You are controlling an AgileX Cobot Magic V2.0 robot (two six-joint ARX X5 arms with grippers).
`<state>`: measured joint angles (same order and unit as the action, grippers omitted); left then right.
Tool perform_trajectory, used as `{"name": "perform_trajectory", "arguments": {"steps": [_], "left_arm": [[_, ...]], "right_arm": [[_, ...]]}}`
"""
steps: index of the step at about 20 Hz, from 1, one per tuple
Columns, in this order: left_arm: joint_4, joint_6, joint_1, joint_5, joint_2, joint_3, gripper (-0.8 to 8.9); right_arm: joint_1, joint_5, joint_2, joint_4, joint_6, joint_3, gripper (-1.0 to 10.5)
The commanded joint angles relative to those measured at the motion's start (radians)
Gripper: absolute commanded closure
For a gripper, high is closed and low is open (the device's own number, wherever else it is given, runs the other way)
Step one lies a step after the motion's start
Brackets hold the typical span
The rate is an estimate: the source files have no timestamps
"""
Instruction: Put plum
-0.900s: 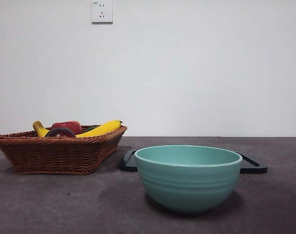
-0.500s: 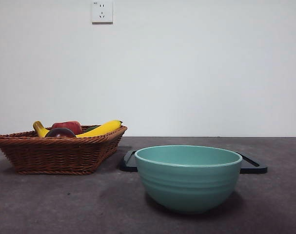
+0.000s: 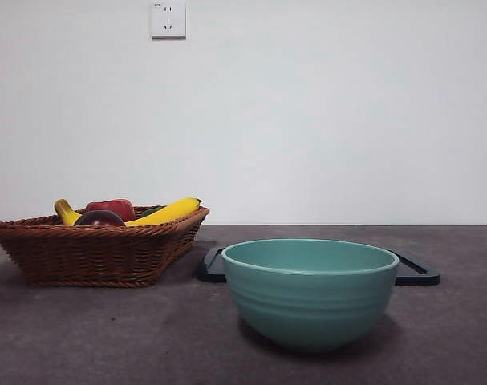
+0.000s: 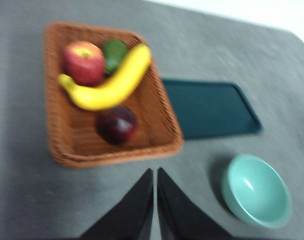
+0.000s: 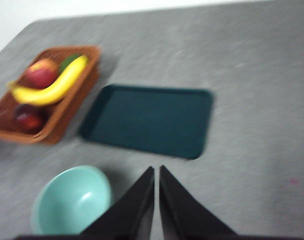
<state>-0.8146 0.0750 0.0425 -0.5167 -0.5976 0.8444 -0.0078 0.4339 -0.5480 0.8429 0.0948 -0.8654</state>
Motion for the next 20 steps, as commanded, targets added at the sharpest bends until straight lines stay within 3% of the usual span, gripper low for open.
{"name": "perform_trajectory", "arguments": {"steps": [1, 6, 14, 16, 20], "left_arm": [[-0.06, -0.092, -0.022, -0.045, -0.058, 0.075, 8.03], [-0.227, -0.169, -0.09, -0.061, -0.146, 0.165, 8.04], [-0.247, -0.161, -0.141, -0.061, -0.154, 0.166, 8.0], [-0.247, -0.154, -0.141, -0.06, -0.154, 0.166, 7.14], [-0.247, -0.134, -0.141, -0.06, -0.154, 0.166, 4.16]], "right_arm": [[0.023, 0.054, -0.056, 0.045, -0.048, -0.064, 9.4], [0.101, 0.136, -0.168, 0.148, -0.11, -0.146, 9.4], [0.196, 0.143, -0.237, 0.194, -0.14, -0.151, 9.4], [0.196, 0.143, -0.237, 0.195, -0.135, -0.151, 9.3], [0.196, 0.142, -0.237, 0.194, -0.128, -0.151, 5.9]]}}
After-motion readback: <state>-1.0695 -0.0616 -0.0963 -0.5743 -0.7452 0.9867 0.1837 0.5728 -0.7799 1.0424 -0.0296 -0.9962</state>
